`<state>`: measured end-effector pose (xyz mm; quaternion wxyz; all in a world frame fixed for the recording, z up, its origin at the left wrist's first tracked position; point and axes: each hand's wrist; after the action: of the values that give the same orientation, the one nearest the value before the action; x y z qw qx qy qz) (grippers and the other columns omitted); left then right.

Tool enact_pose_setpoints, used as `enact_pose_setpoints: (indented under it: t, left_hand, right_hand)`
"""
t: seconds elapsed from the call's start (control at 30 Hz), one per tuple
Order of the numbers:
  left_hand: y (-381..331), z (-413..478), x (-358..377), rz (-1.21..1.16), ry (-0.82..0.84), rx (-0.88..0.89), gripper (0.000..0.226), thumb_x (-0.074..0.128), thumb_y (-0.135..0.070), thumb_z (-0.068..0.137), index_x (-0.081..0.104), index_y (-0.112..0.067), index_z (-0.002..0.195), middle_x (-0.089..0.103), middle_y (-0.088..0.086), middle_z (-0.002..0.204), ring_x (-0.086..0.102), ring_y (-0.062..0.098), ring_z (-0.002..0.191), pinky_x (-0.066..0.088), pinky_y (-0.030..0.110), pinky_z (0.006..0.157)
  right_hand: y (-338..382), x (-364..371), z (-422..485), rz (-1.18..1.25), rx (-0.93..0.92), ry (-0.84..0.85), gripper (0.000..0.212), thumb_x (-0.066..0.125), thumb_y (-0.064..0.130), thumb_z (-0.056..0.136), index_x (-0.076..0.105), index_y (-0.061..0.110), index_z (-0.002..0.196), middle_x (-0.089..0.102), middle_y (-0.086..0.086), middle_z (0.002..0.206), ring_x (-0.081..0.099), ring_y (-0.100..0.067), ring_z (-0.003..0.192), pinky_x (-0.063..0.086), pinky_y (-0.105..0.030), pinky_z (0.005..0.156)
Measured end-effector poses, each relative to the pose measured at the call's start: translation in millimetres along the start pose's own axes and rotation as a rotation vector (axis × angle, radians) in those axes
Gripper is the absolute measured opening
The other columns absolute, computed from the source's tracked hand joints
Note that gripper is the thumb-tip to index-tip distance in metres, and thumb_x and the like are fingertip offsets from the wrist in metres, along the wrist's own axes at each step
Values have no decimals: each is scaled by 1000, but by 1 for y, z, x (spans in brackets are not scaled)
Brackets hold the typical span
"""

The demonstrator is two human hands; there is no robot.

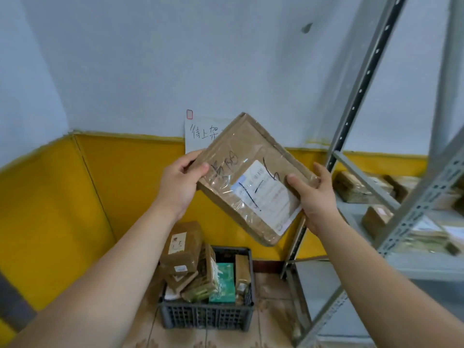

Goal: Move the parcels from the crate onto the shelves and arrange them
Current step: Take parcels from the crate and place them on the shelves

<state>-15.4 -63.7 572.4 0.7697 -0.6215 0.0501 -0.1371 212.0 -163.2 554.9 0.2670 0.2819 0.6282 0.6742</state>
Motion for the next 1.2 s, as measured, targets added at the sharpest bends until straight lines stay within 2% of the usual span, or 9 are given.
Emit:
enact_pose_setpoints:
  t: [0.1, 0.17, 0.33, 0.47, 0.63, 0.8, 0.9, 1.03, 1.2]
  left_hand:
    - [-9, 2, 27, -212, -177, 25, 47, 71, -12, 86, 44, -30, 121, 46, -2, 132, 55, 20, 118, 50, 37, 97]
    - [-15, -6, 52, -335, -215, 11, 50, 73, -14, 85, 36, -22, 118, 44, -1, 125, 53, 18, 115, 48, 31, 98]
    - [2, -54, 107, -51, 295, 68, 84, 75, -10, 81, 29, -65, 125, 50, -8, 139, 49, 13, 126, 54, 30, 91]
    - [-4, -82, 144, -75, 376, 50, 85, 63, 3, 88, 26, -47, 146, 60, -13, 127, 56, 14, 121, 58, 21, 75]
    - [-21, -132, 199, 39, 506, 114, 74, 60, -4, 93, 29, -46, 145, 55, -30, 118, 55, 2, 119, 57, 20, 79]
    - [-36, -188, 271, 76, 663, 125, 58, 52, -5, 97, 38, -37, 145, 61, -25, 113, 62, -12, 96, 52, 13, 72]
    - [-30, -225, 319, 50, 713, 85, 55, 49, -7, 99, 40, -39, 143, 60, -23, 120, 62, -4, 106, 53, 18, 81]
    - [-22, -269, 384, 51, 781, 89, 54, 45, -13, 102, 37, -41, 146, 50, -20, 139, 52, -1, 122, 45, 26, 102]
    - [-19, -310, 459, -28, 859, 53, 47, 43, -13, 103, 44, -45, 138, 55, -22, 133, 54, 3, 122, 45, 35, 105]
  right_hand:
    - [-2, -19, -14, 52, 22, -64, 28, 75, 28, 88, 57, 16, 105, 67, -12, 104, 68, -23, 81, 55, -33, 60]
    - [1, -30, -24, 116, 17, -117, 25, 74, 28, 89, 55, 15, 98, 66, -10, 97, 69, -29, 85, 59, -41, 65]
    - [17, -70, -39, 207, 14, -215, 25, 70, 29, 91, 50, 15, 93, 66, -11, 96, 70, -29, 90, 59, -50, 81]
    - [32, -131, -53, -131, -35, -203, 29, 68, 45, 89, 53, 20, 91, 61, -1, 92, 63, -26, 91, 53, -44, 82]
    - [48, -217, -77, -396, -9, -169, 55, 56, 60, 90, 46, 32, 136, 59, 7, 115, 58, -15, 96, 46, -36, 84]
    - [48, -309, -107, -148, -47, -285, 47, 58, 43, 97, 46, 29, 139, 62, 11, 108, 60, -4, 90, 47, -22, 66]
    - [45, -368, -126, -124, -37, -341, 51, 56, 45, 97, 40, 34, 145, 62, 2, 126, 64, -12, 99, 54, -30, 77]
    - [50, -440, -155, -95, -32, -481, 38, 57, 42, 98, 42, 42, 133, 63, 9, 110, 66, -18, 97, 55, -46, 92]
    - [57, -508, -181, -88, -27, -608, 67, 57, 39, 98, 19, 49, 152, 61, 6, 119, 66, -19, 98, 57, -43, 89]
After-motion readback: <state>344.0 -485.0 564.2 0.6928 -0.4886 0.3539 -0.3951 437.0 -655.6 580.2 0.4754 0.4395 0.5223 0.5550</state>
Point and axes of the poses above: each hand's wrist, its own z-axis towards the middle knuckle, its own x-axis out of the palm, y = z × x
